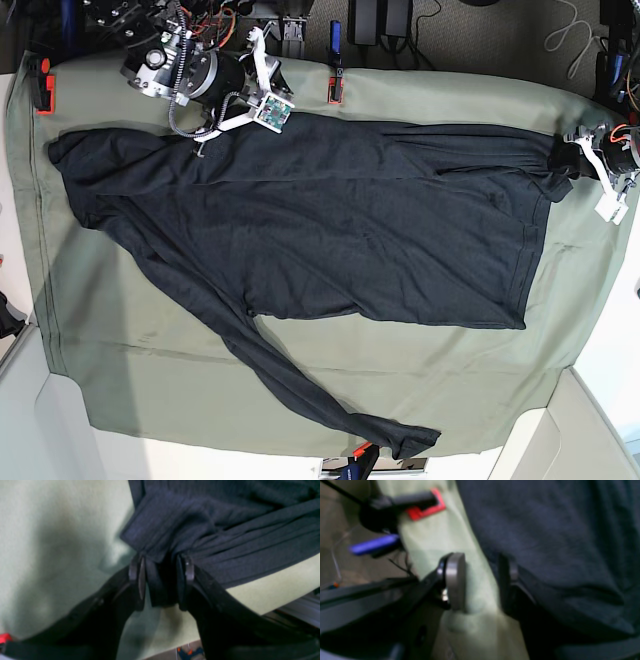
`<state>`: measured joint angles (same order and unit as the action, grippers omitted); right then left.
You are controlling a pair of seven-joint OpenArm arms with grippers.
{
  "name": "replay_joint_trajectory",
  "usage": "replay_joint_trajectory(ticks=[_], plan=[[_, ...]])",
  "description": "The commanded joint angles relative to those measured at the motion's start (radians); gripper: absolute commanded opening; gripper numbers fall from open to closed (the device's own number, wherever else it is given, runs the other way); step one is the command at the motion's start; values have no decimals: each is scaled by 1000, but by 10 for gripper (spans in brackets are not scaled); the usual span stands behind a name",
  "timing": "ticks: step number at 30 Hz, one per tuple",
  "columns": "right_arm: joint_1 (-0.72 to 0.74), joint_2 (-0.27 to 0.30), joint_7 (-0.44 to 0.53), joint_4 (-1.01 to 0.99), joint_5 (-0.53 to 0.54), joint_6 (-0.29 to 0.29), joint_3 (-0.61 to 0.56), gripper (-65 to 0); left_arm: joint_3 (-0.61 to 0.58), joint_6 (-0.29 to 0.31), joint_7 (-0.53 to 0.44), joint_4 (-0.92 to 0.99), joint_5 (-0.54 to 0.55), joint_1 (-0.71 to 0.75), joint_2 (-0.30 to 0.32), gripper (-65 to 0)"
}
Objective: Fold the T-shirt properly
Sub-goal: 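Release the right gripper and reposition it along the shirt's side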
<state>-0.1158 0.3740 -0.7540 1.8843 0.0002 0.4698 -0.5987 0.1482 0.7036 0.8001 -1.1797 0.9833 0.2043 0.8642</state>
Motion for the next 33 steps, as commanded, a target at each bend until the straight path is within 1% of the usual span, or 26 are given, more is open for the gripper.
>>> replay_joint_trajectory(ticks=[1, 4, 7, 8, 11, 13, 17, 21, 25, 33], plan=[[30, 5, 24, -4, -3, -24, -15, -420, 9, -5, 4, -8, 0, -7, 25, -422], [77, 5, 24, -42, -26, -73, -74, -420, 9, -5, 4, -8, 0, -7, 25, -422], [100, 5, 25, -43, -73, -119, -97, -426, 9, -5, 4, -8, 0, -7, 25, -422], [105, 5, 25, -43, -82, -131, -97, -455, 9, -5, 4, -8, 0, -7, 25, -422], [122, 5, 24, -42, -113, -142, -97, -585, 9, -5, 5, -8, 0, -7, 26, -422], [139, 5, 19, -40, -113, -156, -97, -630, 9, -5, 5, -8, 0, -7, 25, -422], [158, 5, 11, -34, -114, -161, -92, -633, 9, -5, 5, -8, 0, -7, 25, -422], [166, 5, 13, -34, -112, -161, -56, -633, 9, -5, 4, -8, 0, -7, 25, -422], [193, 5, -16, -14, -90, -160, -45, -633, 9, -5, 5, -8, -1, -6, 25, -422], [204, 5, -1, -7, -90, -161, -42, -633, 9, -5, 7, -8, 0, -5, 25, -422]])
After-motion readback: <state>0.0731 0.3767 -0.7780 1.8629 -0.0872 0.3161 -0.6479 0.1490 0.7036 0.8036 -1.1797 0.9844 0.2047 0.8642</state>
